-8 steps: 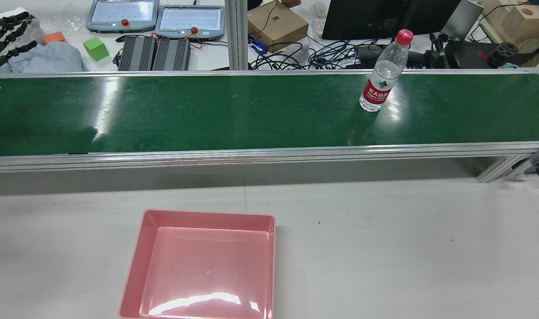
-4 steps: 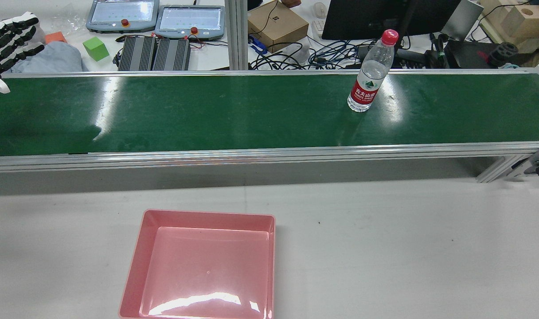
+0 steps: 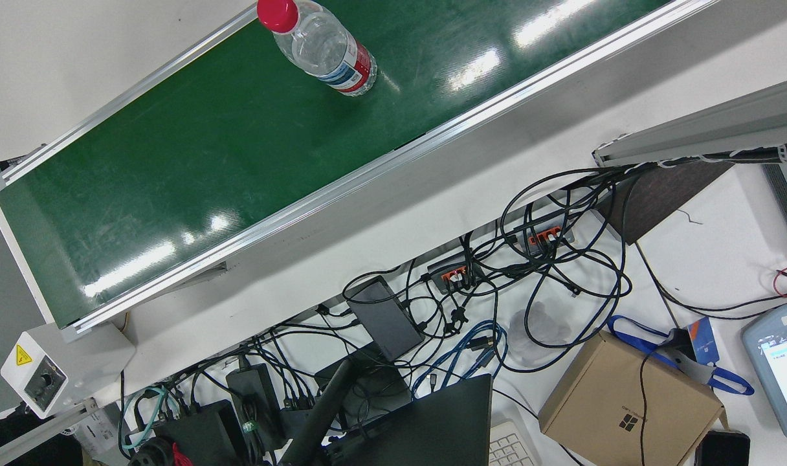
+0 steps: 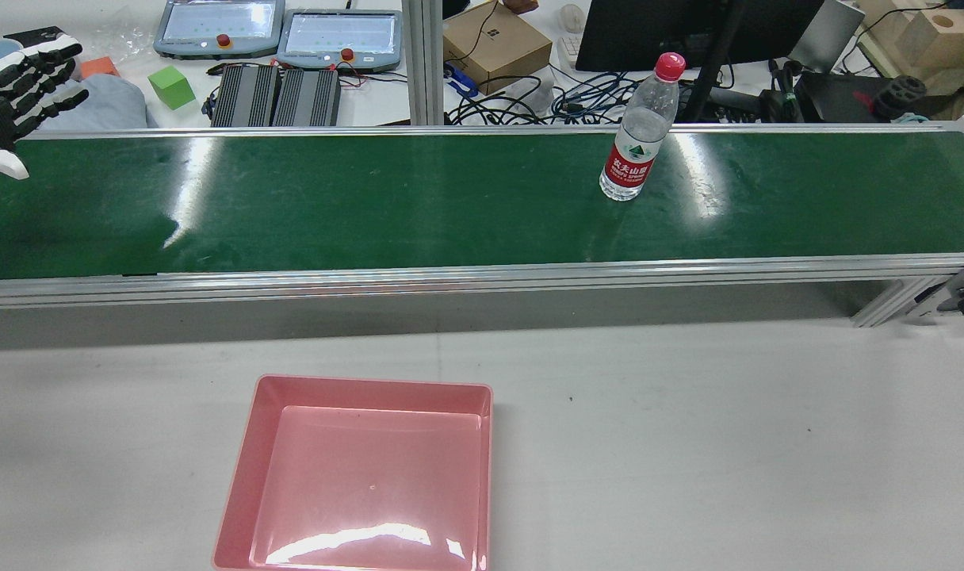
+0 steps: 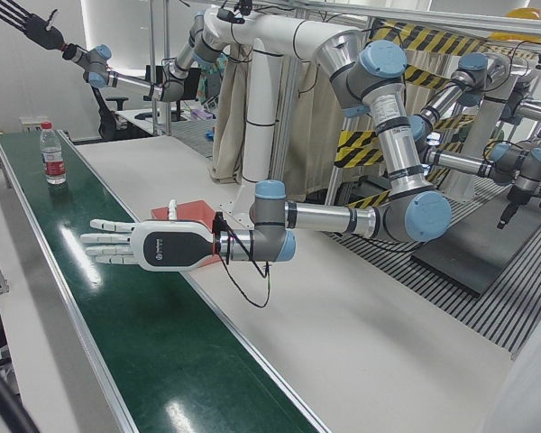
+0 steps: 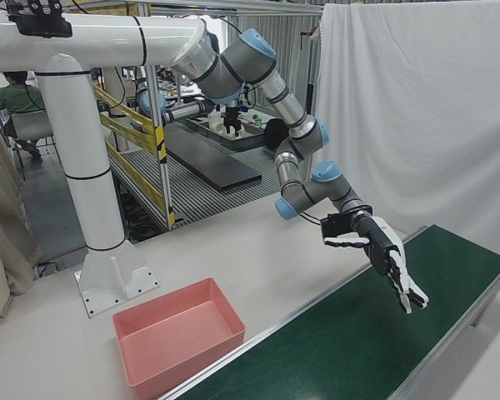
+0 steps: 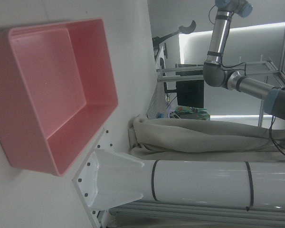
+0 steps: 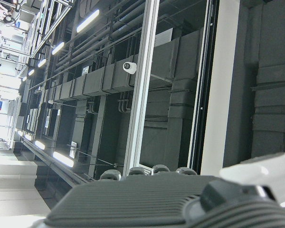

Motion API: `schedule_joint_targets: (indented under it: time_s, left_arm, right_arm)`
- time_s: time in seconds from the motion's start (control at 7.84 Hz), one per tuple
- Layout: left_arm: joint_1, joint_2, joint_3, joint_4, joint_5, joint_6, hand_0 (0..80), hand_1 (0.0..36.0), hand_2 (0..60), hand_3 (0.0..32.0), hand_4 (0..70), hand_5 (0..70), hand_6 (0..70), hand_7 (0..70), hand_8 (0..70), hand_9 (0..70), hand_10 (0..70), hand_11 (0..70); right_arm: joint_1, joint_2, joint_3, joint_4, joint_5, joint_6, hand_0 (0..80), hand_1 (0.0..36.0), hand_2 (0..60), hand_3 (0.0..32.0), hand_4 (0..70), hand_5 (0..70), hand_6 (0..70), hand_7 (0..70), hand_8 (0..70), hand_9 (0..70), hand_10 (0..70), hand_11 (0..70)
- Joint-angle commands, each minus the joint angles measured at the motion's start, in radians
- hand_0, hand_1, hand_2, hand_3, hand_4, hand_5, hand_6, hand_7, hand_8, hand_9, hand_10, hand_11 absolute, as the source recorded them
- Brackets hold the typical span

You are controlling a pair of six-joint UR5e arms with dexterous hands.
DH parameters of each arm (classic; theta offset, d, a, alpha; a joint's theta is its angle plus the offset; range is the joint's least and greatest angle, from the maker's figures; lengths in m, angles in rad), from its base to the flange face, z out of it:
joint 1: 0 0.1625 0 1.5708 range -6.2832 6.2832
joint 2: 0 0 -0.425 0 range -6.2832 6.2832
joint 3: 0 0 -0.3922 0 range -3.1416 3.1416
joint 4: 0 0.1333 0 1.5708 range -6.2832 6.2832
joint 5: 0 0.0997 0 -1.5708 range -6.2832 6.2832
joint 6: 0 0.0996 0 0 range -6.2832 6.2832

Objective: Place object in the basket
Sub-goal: 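Raise the left hand and open its fingers beside the conveyor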

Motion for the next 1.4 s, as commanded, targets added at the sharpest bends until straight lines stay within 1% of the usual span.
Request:
schedule_joint_targets:
  time_s: [0.0, 0.77, 1.02, 1.28]
  left_arm:
    - [0.000, 0.000, 0.006, -0.002, -0.002, 0.003, 52.1, 10.2, 0.0, 0.0, 9.5, 13.0, 2.1, 0.0, 1.6, 0.7, 6.0, 10.3]
    - [0.000, -0.002, 0.004, 0.000, -0.002, 0.003, 52.4, 10.6, 0.0, 0.0, 9.6, 14.0, 2.2, 0.0, 1.7, 0.9, 5.8, 10.0]
    - [0.021, -0.002, 0.006, 0.006, -0.014, 0.003, 52.4, 10.7, 0.0, 0.0, 10.0, 13.9, 2.3, 0.0, 2.0, 1.2, 5.9, 10.1]
    - [0.021, -0.002, 0.006, 0.006, -0.011, 0.003, 52.6, 11.2, 0.0, 0.0, 11.7, 14.3, 3.2, 0.0, 2.9, 1.6, 6.4, 10.8]
  right_arm:
    - [0.001, 0.000, 0.000, 0.000, 0.000, 0.000, 0.0, 0.0, 0.0, 0.0, 0.0, 0.0, 0.0, 0.0, 0.0, 0.0, 0.0, 0.0]
    - [-0.001, 0.000, 0.000, 0.000, 0.000, 0.000, 0.0, 0.0, 0.0, 0.0, 0.0, 0.0, 0.0, 0.0, 0.0, 0.0, 0.0, 0.0]
    - [0.001, 0.000, 0.000, 0.000, 0.000, 0.000, 0.0, 0.0, 0.0, 0.0, 0.0, 0.0, 0.0, 0.0, 0.0, 0.0, 0.0, 0.0]
    - [0.001, 0.000, 0.000, 0.000, 0.000, 0.000, 0.0, 0.0, 0.0, 0.0, 0.0, 0.0, 0.0, 0.0, 0.0, 0.0, 0.0, 0.0]
